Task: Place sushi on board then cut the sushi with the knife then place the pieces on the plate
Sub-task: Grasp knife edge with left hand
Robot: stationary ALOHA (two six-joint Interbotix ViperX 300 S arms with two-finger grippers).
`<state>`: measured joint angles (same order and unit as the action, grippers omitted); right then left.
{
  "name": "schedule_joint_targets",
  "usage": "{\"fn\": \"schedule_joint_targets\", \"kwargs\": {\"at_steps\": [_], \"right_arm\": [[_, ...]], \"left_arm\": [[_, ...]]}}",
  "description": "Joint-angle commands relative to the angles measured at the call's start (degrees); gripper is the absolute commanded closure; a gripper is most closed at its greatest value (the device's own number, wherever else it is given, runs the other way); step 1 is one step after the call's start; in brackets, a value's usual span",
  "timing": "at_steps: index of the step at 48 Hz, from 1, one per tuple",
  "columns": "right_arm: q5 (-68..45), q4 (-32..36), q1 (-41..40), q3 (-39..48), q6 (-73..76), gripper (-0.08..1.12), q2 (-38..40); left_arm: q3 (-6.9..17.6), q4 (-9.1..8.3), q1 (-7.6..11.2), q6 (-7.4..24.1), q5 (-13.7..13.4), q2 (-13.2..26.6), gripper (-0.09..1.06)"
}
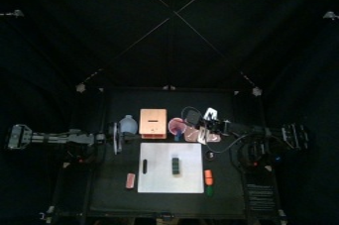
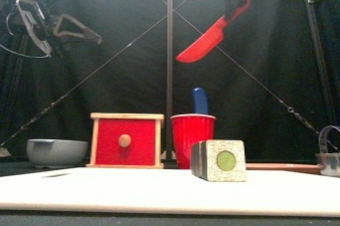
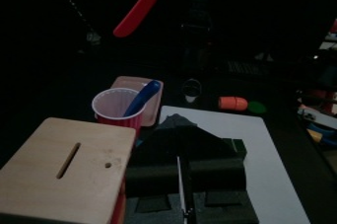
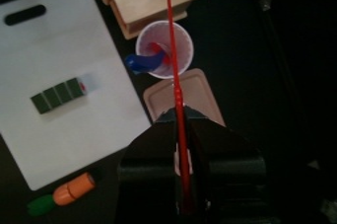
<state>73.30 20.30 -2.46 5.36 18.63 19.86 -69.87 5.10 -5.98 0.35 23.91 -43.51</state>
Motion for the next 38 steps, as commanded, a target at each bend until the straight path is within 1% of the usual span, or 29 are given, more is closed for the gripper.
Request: {"fn": "schedule_joint_targets", "kwargs": {"at_steps": [1,6,11,16,19,25,31,34,38], "right_arm": [[-6.2,0.5,2.0,5.6,4.0,0.78,5.5],[-14.4,0.9,3.9,12.7,7.3,0.78,9.8],[-24.0,1.3,4.8,20.7,8.3,0.78,13.9],[-33.7,0.8,4.5,29.1,8.4,0.78,17.7],[-38.8,0.2,4.5,34.1,8.4,0.78,19.7],[-46.0,-2.1,4.0,40.4,8.3,0.78,21.0],[-52.2,-2.7,3.9,43.8,8.0,0.78,20.6],[-54.7,-2.5,4.1,44.6,8.0,0.78,20.2],[-57.1,-2.5,4.1,45.3,8.2,0.78,19.6]], "left_arm": [[2.0,-0.18,-0.09,0.1,0.5,-0.3,0.99],[2.4,-0.18,-0.09,0.1,0.5,-0.3,0.99],[2.5,-0.53,-0.09,0.1,0.6,-0.2,0.99],[2.6,-1.41,-0.09,0.1,0.5,-0.1,0.99],[3.2,-1.93,0.00,0.0,0.5,-0.1,0.99],[4.6,-2.11,0.35,0.0,0.6,0.2,0.98],[6.2,-2.11,0.79,-0.1,0.5,1.8,0.96],[7.6,-2.11,1.14,-0.2,0.3,3.4,0.92],[10.0,-2.11,3.08,-0.1,-0.6,5.6,0.81]]}}
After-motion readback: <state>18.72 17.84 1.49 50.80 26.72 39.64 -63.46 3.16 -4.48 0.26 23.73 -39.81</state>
